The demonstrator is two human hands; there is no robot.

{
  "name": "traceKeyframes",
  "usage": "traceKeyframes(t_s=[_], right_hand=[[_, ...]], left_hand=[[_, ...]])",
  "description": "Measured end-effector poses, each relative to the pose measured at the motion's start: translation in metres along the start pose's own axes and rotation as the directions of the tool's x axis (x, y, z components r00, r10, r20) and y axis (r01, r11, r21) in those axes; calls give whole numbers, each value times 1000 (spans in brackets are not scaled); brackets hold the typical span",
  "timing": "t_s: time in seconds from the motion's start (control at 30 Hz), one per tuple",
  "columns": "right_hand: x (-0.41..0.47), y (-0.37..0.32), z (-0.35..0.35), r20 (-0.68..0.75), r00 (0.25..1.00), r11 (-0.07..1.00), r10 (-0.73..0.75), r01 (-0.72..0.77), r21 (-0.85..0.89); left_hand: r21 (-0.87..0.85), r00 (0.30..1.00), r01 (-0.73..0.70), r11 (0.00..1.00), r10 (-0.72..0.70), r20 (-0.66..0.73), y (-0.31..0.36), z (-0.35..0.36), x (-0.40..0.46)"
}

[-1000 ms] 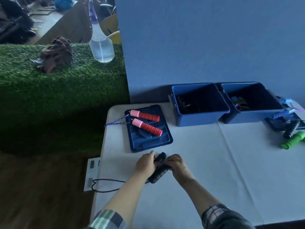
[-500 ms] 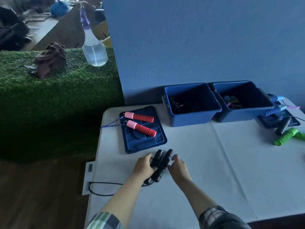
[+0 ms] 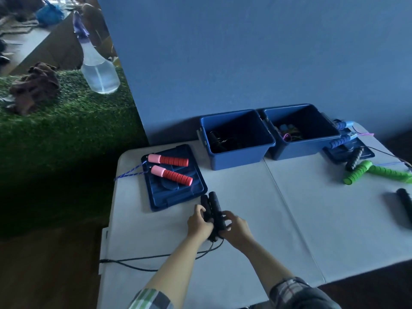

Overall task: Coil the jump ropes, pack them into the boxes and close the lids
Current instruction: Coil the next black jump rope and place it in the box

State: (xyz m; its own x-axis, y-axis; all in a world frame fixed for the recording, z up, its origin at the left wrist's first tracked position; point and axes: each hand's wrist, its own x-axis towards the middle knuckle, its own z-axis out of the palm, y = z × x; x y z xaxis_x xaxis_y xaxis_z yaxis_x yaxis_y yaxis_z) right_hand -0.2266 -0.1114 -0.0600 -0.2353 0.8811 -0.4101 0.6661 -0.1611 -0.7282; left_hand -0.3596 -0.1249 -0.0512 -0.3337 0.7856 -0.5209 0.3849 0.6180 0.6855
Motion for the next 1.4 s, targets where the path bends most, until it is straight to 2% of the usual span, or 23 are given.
traceKeyframes(t_s=[0.1, 0.23, 0.3, 0.47, 0.57, 0.63, 0.7, 0.73, 0.8, 0.87, 0.93, 1.0, 1.1, 1.33, 1.4], right_hand=[[-5, 2, -3, 4, 999, 999, -33, 33, -33], [-8, 4, -1, 22, 1000, 1000, -9, 10, -19], [-7, 6, 2, 20, 1000, 997, -5, 6, -71], [-7, 9, 4, 28, 1000, 974, -7, 13, -227], [-4, 12, -5, 84, 996, 958, -34, 57, -282], [2, 18, -14, 131, 989, 948, -65, 103, -302], [6, 22, -23, 161, 983, 939, -93, 140, -313], [9, 24, -27, 173, 979, 934, -108, 159, -320], [13, 28, -34, 201, 970, 920, -135, 198, -338], [17, 32, -41, 228, 962, 912, -151, 224, -344], [19, 36, -46, 219, 967, 917, -132, 203, -344], [20, 40, -50, 118, 989, 935, -95, 129, -331], [20, 46, -54, -51, 998, 935, -43, 22, -353], [24, 42, -51, -79, 993, 950, 85, -105, -295], [26, 38, -56, -48, 986, 964, 157, -164, -207]], left_hand=[[-31, 999, 48, 998, -48, -22, 2, 3, 1], [-100, 992, 128, 987, -125, 34, 6, 7, 0], [-107, 991, 131, 986, -126, 48, 8, 10, 0], [-67, 999, 45, 997, -45, 8, 6, 12, 1], [119, 997, -72, 990, 70, 23, 4, 9, 1], [323, 987, -148, 935, 161, -12, 3, 6, -1], [569, 950, -255, 782, 312, -3, 1, 4, 0], [671, 920, -328, 665, 385, 68, 0, 3, 3], [774, 856, -467, 426, 437, 276, 1, 3, 9], [792, 824, -532, 299, 398, 403, 3, 5, 14], [809, 829, -530, 254, 355, 432, 2, 7, 16], [830, 840, -504, 237, 358, 408, 0, 9, 16], [829, 846, -494, 262, 363, 390, -2, 9, 16], [784, 777, -593, 181, 382, 500, 0, 4, 13], [759, 760, -617, 207, 408, 506, 1, 1, 12]])
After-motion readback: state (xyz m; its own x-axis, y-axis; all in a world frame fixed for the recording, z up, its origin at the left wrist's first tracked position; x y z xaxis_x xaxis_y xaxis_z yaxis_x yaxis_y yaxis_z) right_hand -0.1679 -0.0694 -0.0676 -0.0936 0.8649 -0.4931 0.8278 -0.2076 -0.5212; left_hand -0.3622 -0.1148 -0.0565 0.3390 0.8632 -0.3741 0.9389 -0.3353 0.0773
